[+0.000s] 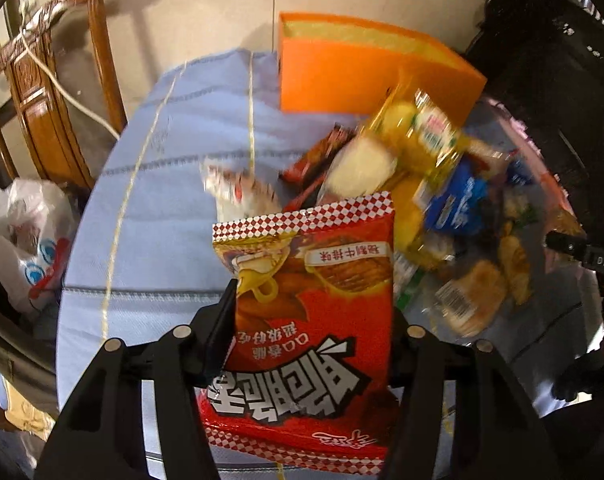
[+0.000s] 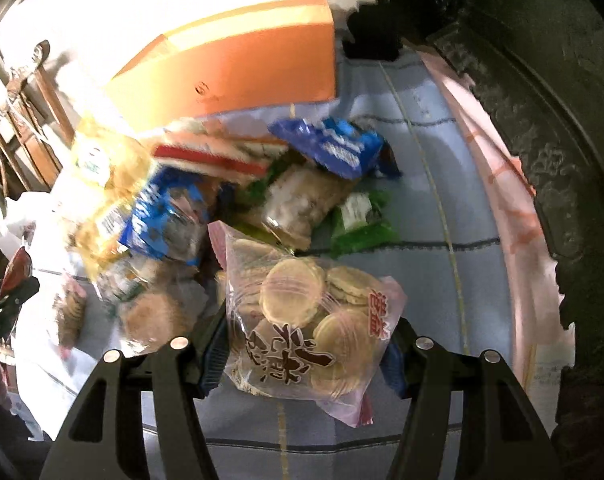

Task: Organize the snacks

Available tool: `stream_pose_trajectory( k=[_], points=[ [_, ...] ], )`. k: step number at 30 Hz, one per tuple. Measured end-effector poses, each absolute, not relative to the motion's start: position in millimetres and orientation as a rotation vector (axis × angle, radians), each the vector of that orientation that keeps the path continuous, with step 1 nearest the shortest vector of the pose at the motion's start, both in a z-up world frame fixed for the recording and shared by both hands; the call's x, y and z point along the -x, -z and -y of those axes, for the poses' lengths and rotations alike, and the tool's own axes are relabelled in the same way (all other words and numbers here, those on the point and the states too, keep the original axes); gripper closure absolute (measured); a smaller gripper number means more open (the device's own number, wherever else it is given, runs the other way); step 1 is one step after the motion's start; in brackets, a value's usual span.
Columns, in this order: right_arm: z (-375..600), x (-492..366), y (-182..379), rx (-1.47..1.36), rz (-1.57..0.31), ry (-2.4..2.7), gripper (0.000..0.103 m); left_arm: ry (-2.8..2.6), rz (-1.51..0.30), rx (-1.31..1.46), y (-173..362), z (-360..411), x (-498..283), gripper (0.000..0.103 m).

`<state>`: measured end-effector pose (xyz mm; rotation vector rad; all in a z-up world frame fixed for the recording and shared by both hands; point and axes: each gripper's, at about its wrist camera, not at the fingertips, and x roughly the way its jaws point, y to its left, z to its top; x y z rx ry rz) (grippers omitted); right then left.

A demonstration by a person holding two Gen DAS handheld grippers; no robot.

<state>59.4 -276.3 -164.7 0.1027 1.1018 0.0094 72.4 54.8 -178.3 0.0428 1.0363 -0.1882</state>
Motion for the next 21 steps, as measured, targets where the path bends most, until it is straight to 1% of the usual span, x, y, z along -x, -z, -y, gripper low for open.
stream_pose_trajectory(
  k=[9,13,21],
  points=[
    [262.7,-69.2,109.7,-0.150,-0.998,-0.088,0.041,0.189,-0.971,-0.045,125.0,-37.5,-86.2,0.047],
    [257.8,-77.3,85.1,-0.166,-0.948,-0.115,0.040,0.200,-0.948,-0.043,109.5,-29.5,-94.3,0.047],
    [257.4,-126.2,39.5,-0.238,-0.830,-0.103,0.041,0.239,-0.887,-0.036,80.5,-11.3,-133.4,0.047]
  ],
)
